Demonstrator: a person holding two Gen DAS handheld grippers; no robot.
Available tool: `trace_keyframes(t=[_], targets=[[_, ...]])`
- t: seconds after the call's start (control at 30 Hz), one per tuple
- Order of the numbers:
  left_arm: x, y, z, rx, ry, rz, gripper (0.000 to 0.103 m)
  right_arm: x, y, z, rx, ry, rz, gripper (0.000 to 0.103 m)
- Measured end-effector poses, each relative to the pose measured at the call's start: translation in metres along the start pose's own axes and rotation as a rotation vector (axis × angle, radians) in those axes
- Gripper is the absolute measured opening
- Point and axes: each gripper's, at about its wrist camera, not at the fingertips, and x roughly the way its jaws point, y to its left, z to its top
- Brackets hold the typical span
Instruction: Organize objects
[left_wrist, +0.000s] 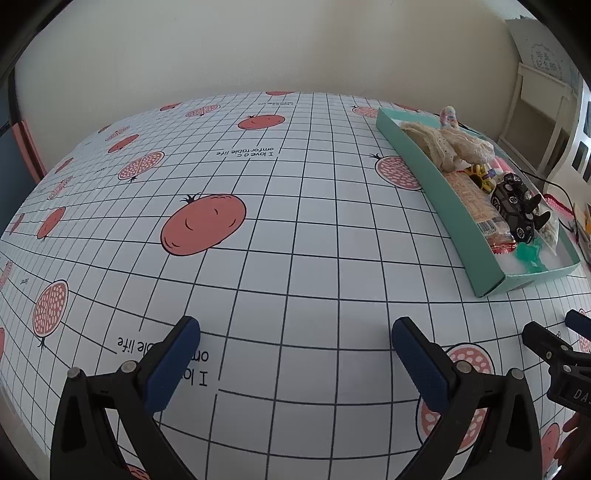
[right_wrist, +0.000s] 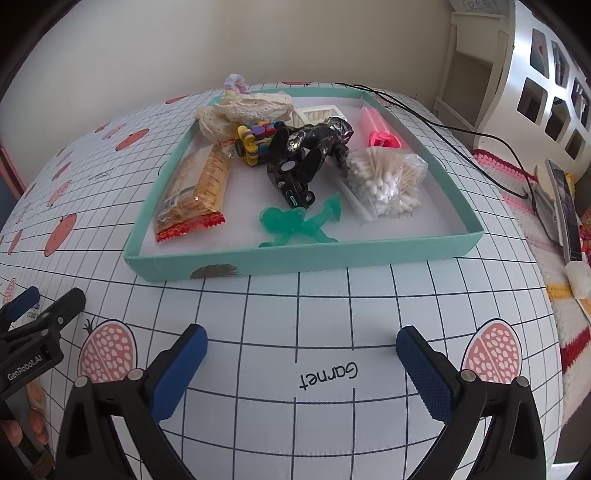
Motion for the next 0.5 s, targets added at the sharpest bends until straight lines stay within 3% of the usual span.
trace_keyframes(t=[0.5], targets=[[-0.0001, 0.0014, 0.0008, 0.007, 0.000, -0.012, 0.103, 0.0026, 0.0012, 0.0004, 0.006, -0.064, -0.008, 0.103]])
